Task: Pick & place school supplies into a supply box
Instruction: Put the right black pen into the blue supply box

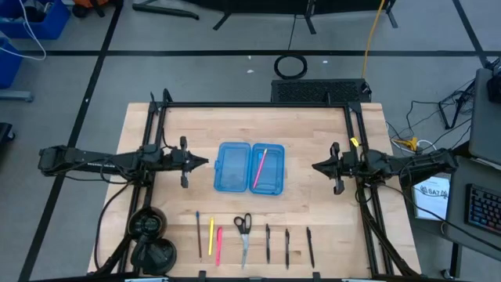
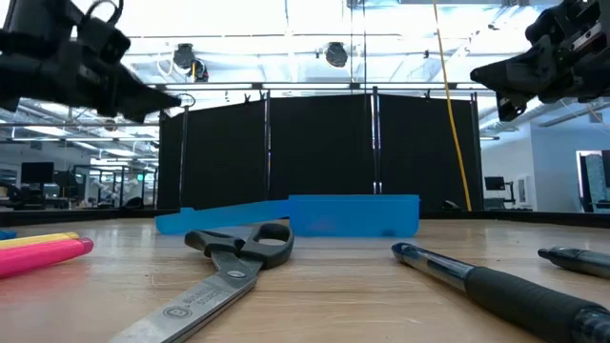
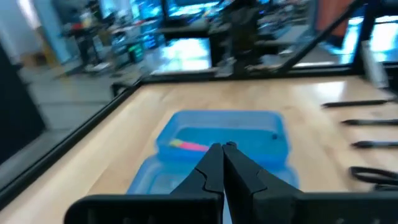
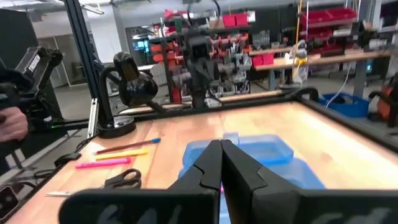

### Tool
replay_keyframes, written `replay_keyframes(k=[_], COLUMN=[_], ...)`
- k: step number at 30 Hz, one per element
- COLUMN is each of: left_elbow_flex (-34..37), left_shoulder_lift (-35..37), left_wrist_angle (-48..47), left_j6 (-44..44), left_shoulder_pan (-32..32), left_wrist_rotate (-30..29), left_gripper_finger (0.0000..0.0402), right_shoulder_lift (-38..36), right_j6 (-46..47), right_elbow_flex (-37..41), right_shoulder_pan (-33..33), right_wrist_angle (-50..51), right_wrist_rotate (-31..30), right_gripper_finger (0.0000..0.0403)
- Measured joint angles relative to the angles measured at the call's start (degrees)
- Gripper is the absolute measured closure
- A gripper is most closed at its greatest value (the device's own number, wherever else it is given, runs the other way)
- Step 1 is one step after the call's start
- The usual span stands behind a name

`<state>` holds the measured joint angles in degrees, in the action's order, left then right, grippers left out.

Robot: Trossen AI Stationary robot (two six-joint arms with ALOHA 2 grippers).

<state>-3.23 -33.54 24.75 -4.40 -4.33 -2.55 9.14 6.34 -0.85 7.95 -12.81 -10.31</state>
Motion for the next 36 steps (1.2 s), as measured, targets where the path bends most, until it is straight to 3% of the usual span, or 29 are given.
replay_keyframes(k=[4,8,10,14,18,20,23,26,29,36], left_elbow_flex=[1.8,2.5,2.5,2.5,2.5,2.5,2.5,2.5,2.5,2.5], left_shoulder_lift=[-0.2,-0.2,-0.2,-0.2,-0.2,-0.2,-0.2,-0.2,-0.2,-0.2], left_wrist_angle=[-0.2,-0.7,-0.9,-0.8,-0.9,-0.9,-0.5,-0.5,-0.5,-0.5], left_j6=[0.3,0.2,0.3,0.4,0.4,-0.2,-1.3,-1.6,-2.3,-2.4], left_shoulder_pan=[-0.3,-0.3,-0.3,-0.3,-0.3,-0.3,-0.3,-0.3,-0.3,-0.3], left_wrist_rotate=[-6.4,-9.7,-10.1,-10.1,-10.0,-10.1,-10.1,-10.1,-10.1,-10.1], left_gripper_finger=[0.0396,0.0395,0.0395,0.0395,0.0394,0.0394,0.0394,0.0394,0.0394,0.0394], right_shoulder_lift=[1.3,8.7,15.2,31.3,48.3,56.7,67.7,76.6,83.1,91.6], right_j6=[-1.2,-5.8,-6.1,-3.6,9.9,18.8,29.1,37.6,46.2,77.3], right_elbow_flex=[-3.7,-14.6,-21.4,-38.2,-57.9,-67.3,-80.4,-90.4,-97.0,-99.2], right_shoulder_pan=[0.1,2.9,5.0,9.9,13.9,16.0,19.3,23.3,27.4,35.5], right_wrist_angle=[-1.6,1.4,3.6,19.3,44.4,56.1,68.1,74.0,75.6,76.1], right_wrist_rotate=[0.0,0.5,-2.9,-12.9,-19.8,-18.7,-11.3,-5.3,-4.4,-0.2], right_gripper_finger=[0.0403,0.0403,0.0403,0.0403,0.0403,0.0403,0.0403,0.0403,0.0403,0.0403])
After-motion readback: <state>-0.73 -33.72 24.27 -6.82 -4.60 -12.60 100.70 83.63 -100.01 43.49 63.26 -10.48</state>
